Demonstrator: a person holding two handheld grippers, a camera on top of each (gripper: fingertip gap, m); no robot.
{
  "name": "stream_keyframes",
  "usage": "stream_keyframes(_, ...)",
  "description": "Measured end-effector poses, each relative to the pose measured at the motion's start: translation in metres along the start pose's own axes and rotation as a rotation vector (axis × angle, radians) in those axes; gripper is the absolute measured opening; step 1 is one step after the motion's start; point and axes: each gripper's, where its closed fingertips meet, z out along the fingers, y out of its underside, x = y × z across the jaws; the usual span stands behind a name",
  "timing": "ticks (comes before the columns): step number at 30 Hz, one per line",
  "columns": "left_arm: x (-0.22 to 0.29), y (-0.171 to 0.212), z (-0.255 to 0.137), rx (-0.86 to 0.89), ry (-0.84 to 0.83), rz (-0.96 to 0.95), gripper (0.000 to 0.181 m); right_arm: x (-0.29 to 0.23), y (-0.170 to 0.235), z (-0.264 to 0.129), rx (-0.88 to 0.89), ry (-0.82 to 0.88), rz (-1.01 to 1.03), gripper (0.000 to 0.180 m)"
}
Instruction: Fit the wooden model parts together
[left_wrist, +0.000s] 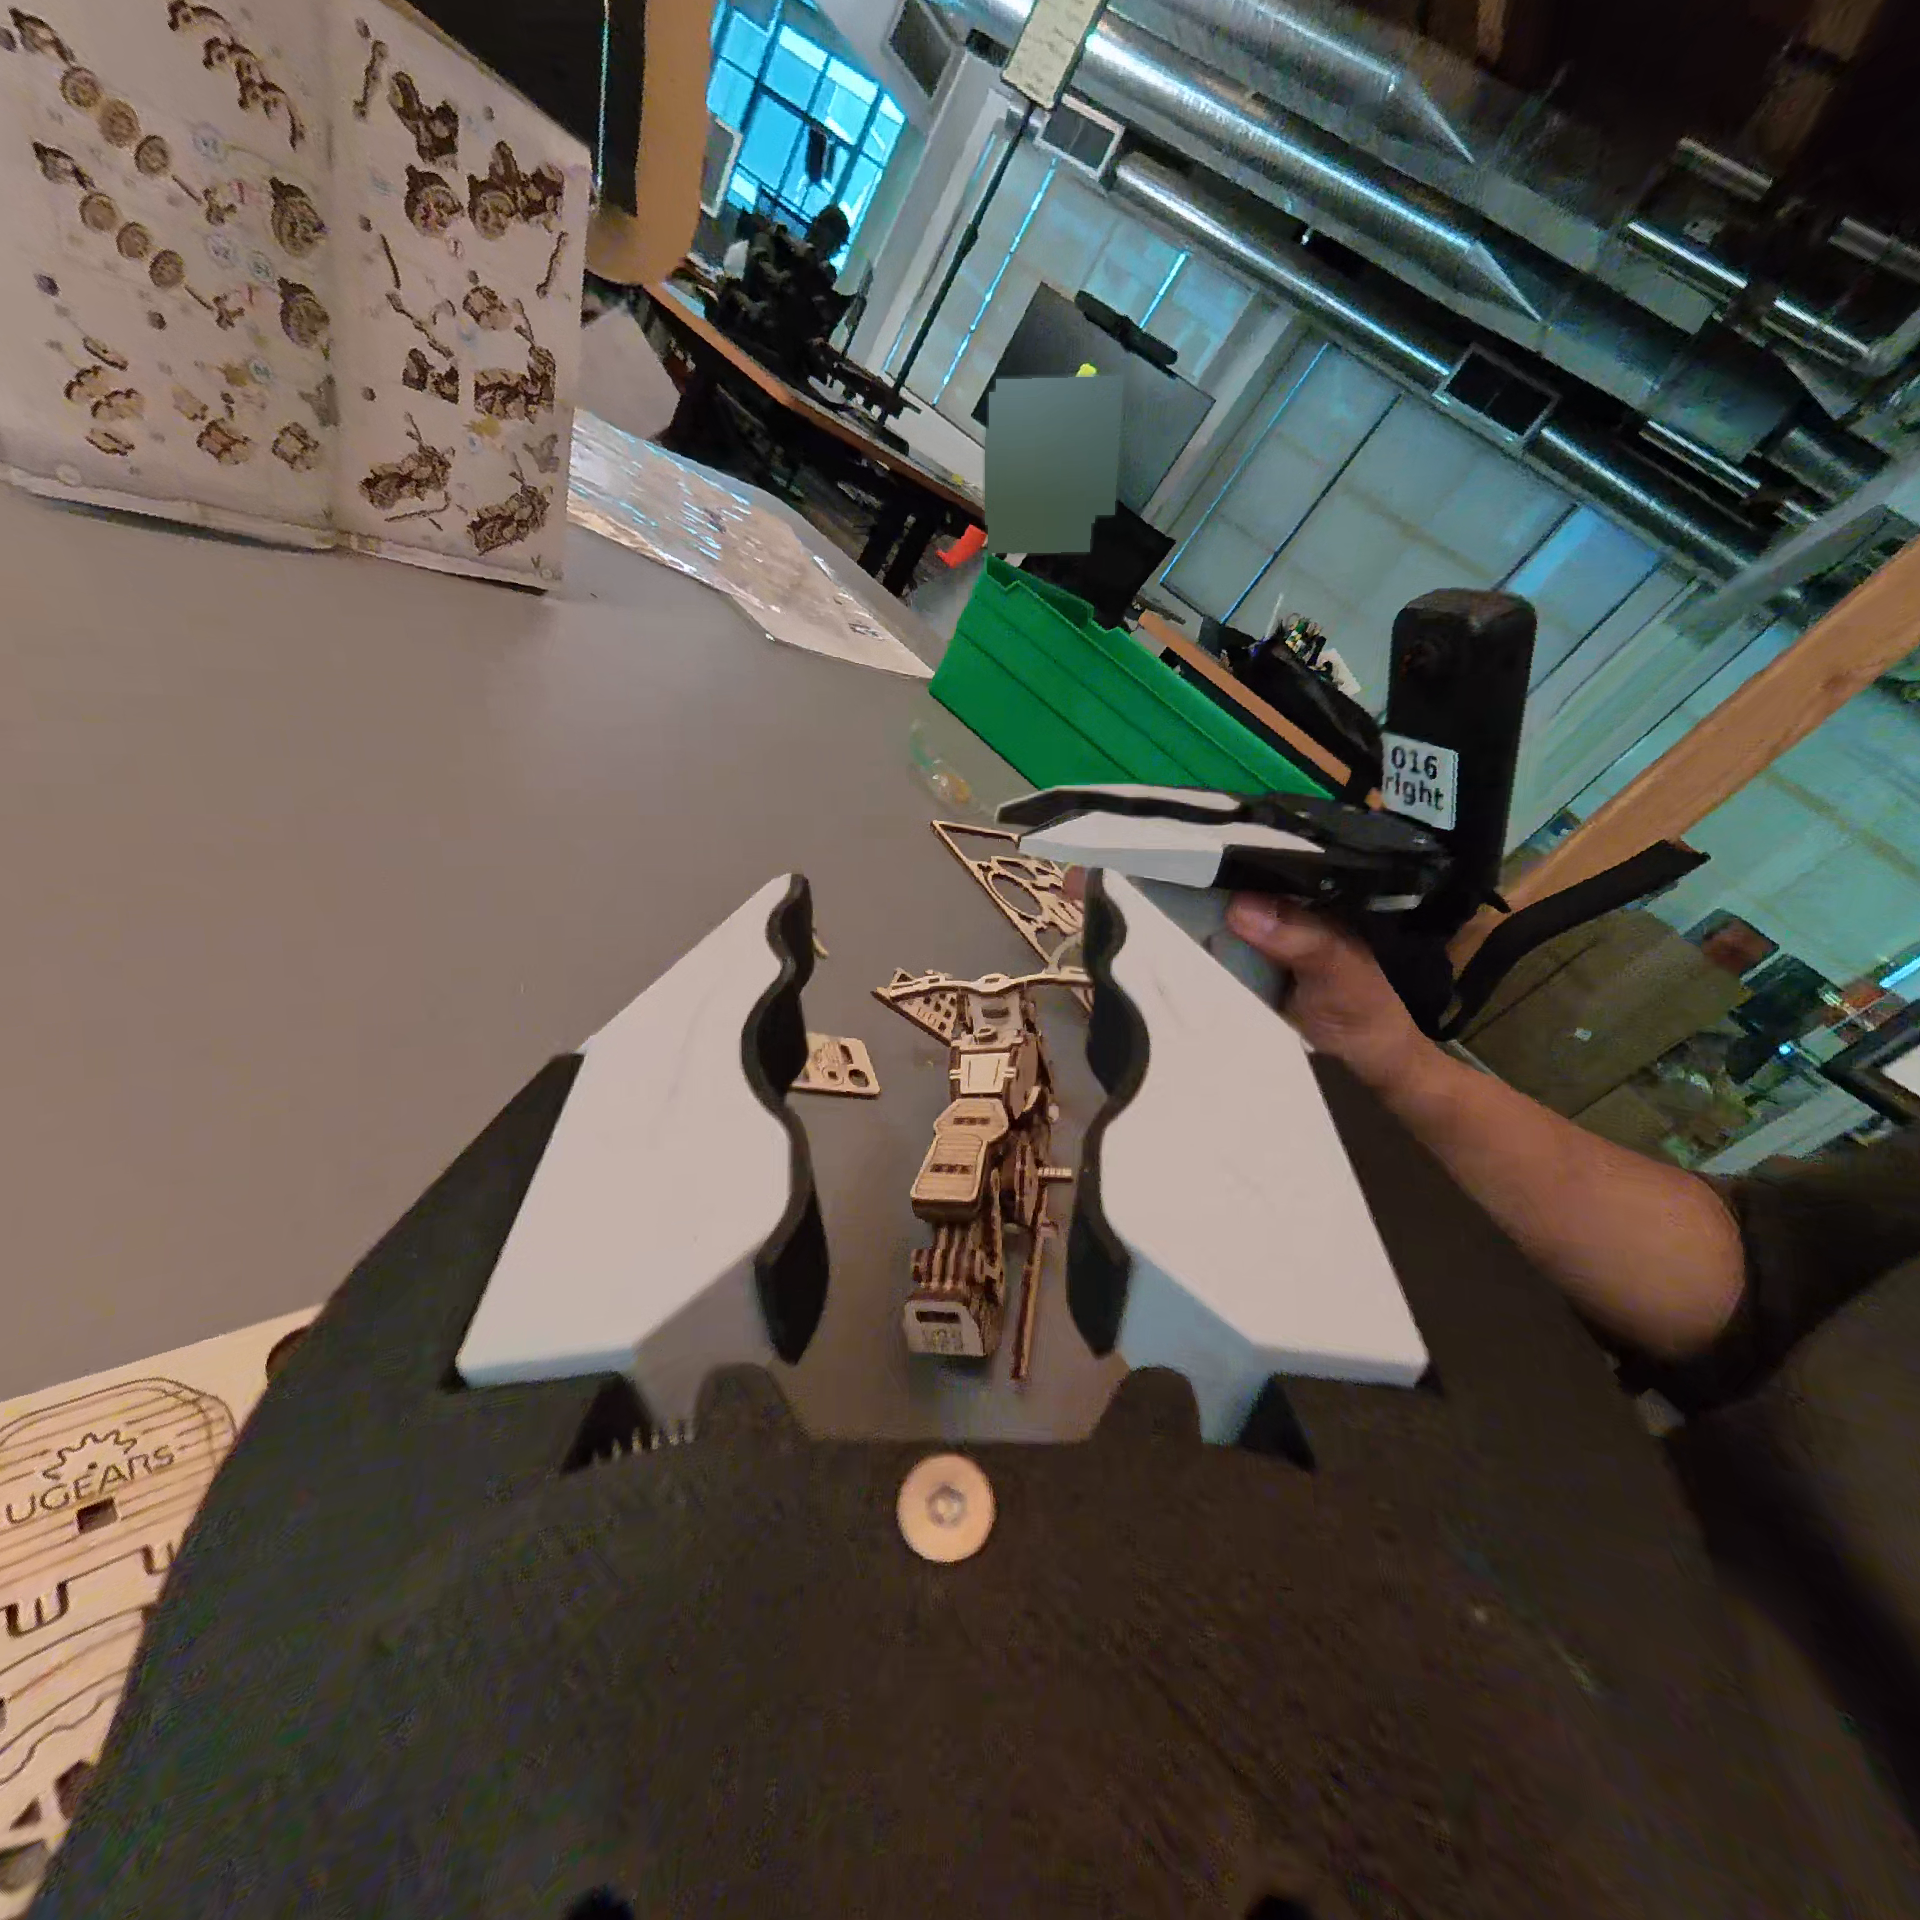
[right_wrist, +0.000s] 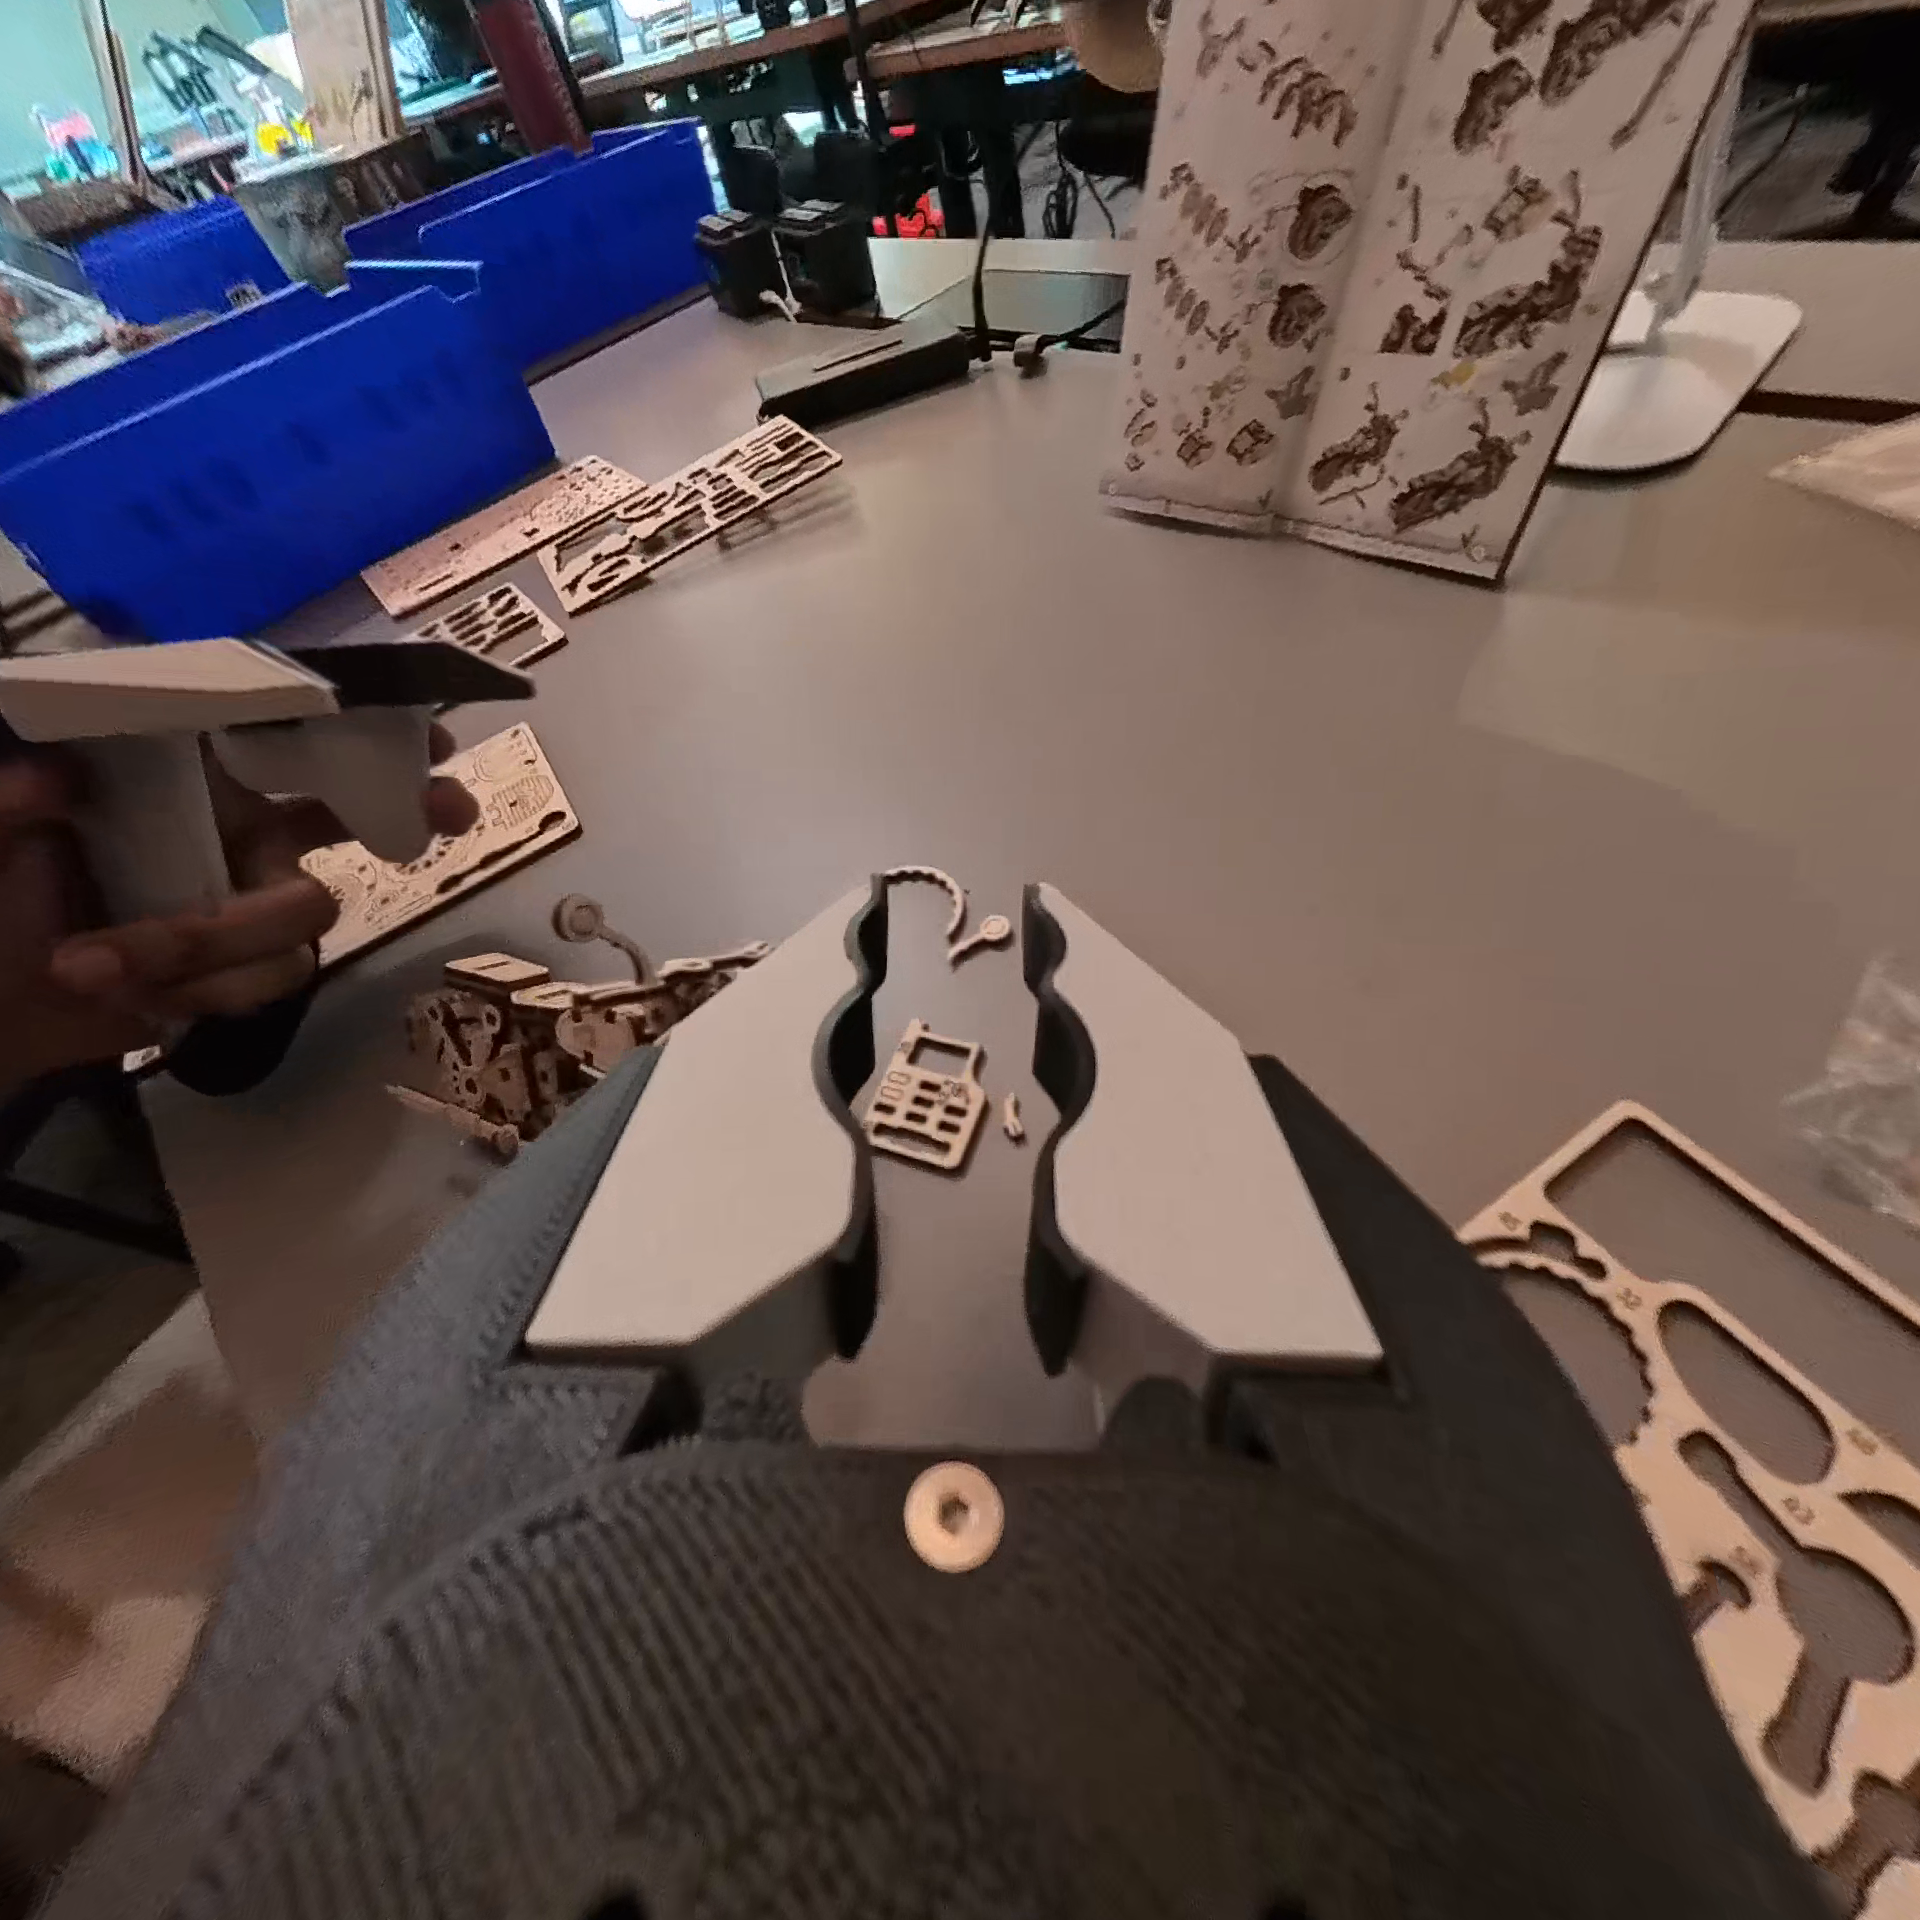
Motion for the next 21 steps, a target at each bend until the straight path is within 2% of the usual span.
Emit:
stream_keyframes(8,-0.001,0.003,0.001,-0.03,-0.002,0.004,0.055,-0.008,0.004,0.007,-0.027,-0.019,-0.043,0.025)
stream_keyframes(13,-0.003,-0.01,-0.004,0.045,-0.04,0.041,0.044,-0.011,0.006,0.006,-0.033,-0.05,0.013,0.026)
stream_keyframes(21,0.0,-0.011,0.006,0.044,0.005,0.005,0.043,-0.004,0.009,-0.003,-0.031,-0.02,0.03,0.025)
